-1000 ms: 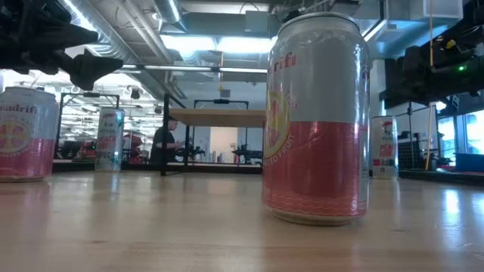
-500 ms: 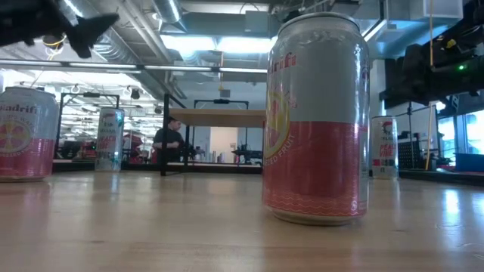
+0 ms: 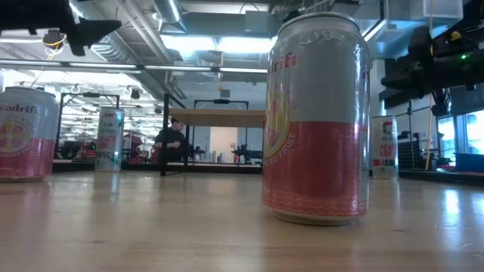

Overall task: Place canned beverage on shelf
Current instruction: Put the top red soda can on the shelf

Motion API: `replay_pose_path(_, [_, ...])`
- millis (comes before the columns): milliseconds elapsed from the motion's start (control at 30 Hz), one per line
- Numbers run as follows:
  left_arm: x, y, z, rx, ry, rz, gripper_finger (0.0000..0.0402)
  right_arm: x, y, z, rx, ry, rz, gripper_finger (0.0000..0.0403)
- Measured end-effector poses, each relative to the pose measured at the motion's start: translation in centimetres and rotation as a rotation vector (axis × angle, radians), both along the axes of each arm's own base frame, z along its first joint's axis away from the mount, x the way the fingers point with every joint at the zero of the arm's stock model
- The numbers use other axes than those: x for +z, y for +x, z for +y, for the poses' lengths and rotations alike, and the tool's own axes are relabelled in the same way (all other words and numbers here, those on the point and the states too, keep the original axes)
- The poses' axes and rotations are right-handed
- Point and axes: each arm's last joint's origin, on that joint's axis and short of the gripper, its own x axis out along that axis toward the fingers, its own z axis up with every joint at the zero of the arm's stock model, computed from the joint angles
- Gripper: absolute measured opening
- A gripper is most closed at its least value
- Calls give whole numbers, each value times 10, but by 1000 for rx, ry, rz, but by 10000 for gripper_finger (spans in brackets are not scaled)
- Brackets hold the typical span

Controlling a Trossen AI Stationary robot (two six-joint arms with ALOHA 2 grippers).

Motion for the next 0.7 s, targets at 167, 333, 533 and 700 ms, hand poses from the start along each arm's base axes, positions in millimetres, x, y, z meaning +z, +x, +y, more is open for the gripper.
replay_pose_path(167, [22, 20, 0, 57, 17, 92, 338, 4, -1, 0, -8, 2, -51, 7])
replay_pose_path(333, [49, 50, 4, 95, -39, 116, 338, 6, -1, 0, -4, 17, -90, 7])
replay_pose_path(533, [85, 81, 2, 46, -91, 66, 338, 9, -2, 0, -4, 19, -122, 7])
replay_pose_path(700, [103, 97, 4, 124, -138, 48, 338, 9, -1, 1, 64, 2, -121, 7])
